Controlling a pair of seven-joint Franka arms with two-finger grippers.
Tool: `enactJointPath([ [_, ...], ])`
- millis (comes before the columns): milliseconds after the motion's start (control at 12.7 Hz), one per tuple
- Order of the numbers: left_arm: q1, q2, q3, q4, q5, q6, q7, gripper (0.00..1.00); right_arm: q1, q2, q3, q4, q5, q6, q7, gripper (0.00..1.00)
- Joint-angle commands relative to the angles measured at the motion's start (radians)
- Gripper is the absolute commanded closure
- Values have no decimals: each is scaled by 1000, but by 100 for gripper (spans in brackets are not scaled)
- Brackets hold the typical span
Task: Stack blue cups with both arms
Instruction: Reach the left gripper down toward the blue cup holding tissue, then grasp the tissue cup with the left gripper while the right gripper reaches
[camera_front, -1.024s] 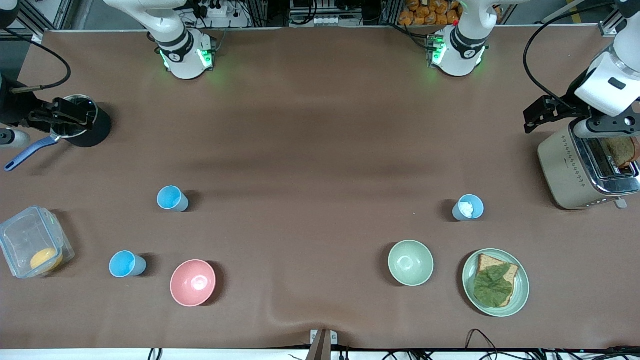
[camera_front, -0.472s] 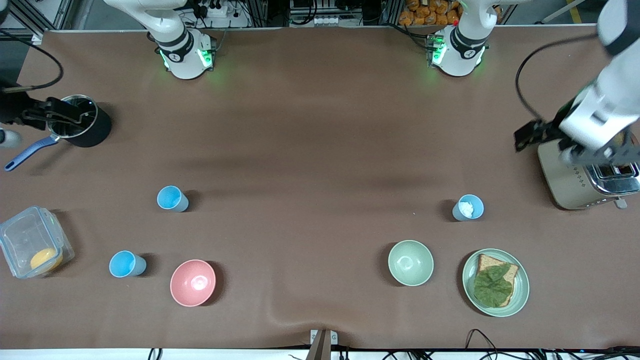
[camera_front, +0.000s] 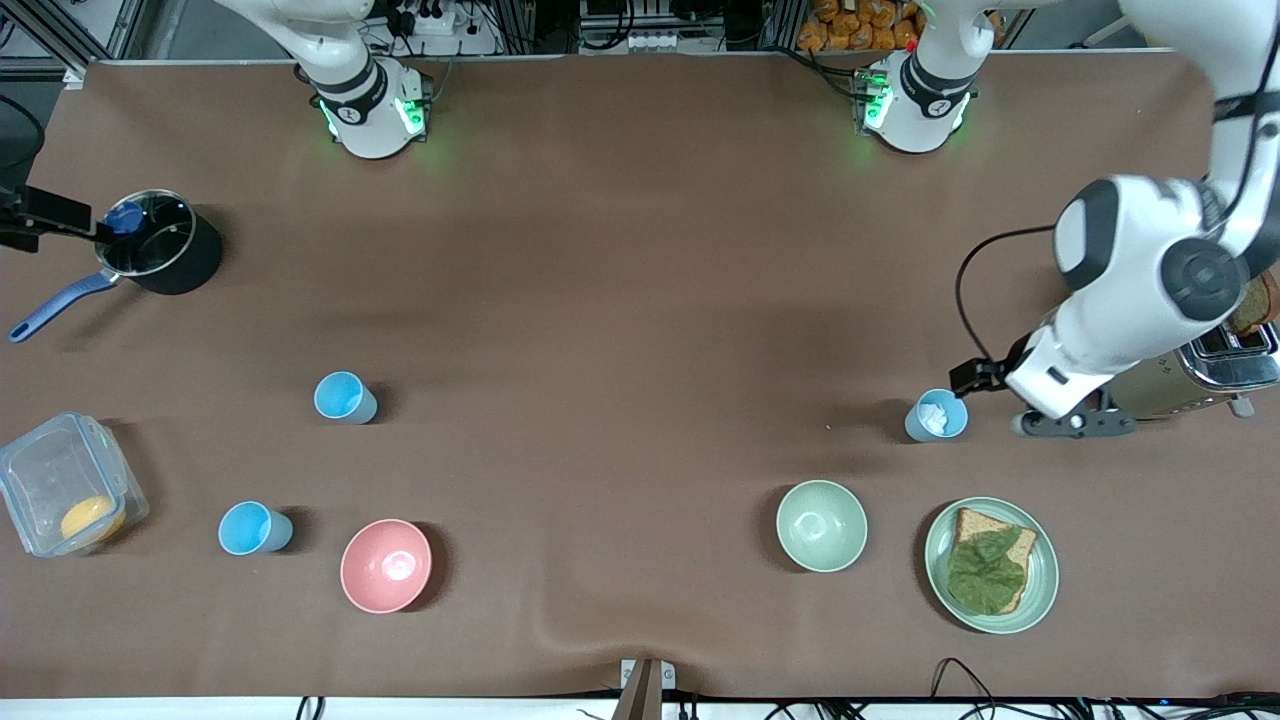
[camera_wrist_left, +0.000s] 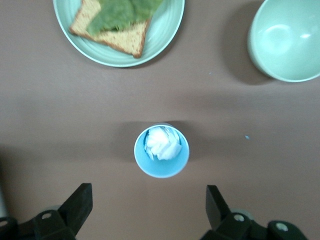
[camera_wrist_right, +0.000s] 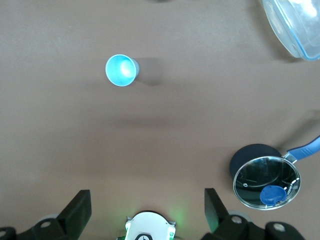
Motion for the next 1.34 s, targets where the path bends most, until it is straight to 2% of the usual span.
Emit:
enactJointPath([
  [0,28,62,-7,-25,-8,98,15,0,-53,30,10,26,7,-11,-9,0],
  [236,31,140,-2,-20,-8,161,18,0,-39,87,14,87,-146,-10,-5,0],
  [394,37,177,1,-8,1,177,18,0,-40,118,17,88,-145,-4,-17,0],
  [551,46,203,3,-8,15,204,18,0,-31,142,17,71,-83,70,-10,0],
  [630,53,212,1,-7,18,206,18,7,-16,162,17,51,-70,116,-6,0],
  [709,53,214,1,-7,18,206,18,22,-2,179,17,36,-70,157,-6,0],
  [866,53,214,-4,-8,7,206,12,73,4,219,17,-44,-63,261,-5,0],
  [945,50,214,-4,-8,2,205,7,97,2,221,17,-119,-40,338,-5,0],
  [1102,51,208,-10,-8,-4,205,6,100,25,219,17,-283,-18,543,21,0],
  [1260,50,202,-28,-8,-14,198,4,100,77,205,17,-331,-20,572,114,0],
])
